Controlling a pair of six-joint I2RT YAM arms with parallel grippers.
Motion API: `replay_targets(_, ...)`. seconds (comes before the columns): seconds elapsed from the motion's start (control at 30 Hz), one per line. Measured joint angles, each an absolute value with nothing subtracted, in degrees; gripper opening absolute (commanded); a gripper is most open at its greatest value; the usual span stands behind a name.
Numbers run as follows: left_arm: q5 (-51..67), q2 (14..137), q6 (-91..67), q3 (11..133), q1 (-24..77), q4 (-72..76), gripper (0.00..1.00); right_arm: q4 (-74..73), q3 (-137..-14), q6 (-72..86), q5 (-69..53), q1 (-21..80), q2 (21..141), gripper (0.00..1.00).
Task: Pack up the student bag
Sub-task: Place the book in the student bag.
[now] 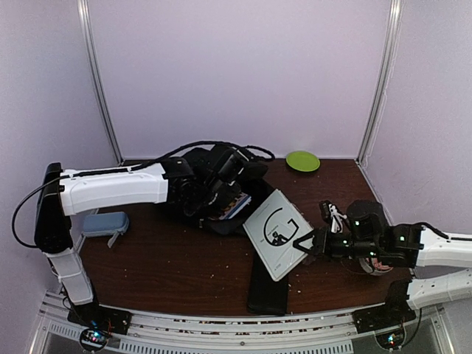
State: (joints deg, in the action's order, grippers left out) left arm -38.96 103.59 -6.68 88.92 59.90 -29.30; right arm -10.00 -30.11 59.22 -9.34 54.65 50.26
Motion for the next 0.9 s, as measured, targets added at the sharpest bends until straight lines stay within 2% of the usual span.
replay_targets(0.37, -35.6, 100.3, -10.1, 80.6, 60.3, -24.3, 0.0, 4.4, -24.5, 69.5, -12.6, 51.7, 51.2, 0.0)
replay_targets(0.63, -36.2, 100.9, -10.2, 80.7, 60.3, -23.8, 0.0, 4.7, -21.7, 71.1, -13.3, 51.5, 45.3, 0.0)
replay_targets(0.9, -36.3, 106.5, -10.5, 86.6, 60.5, -24.6, 0.0, 1.4, -17.5, 71.4, -13.0, 51.3, 36.8, 0.0)
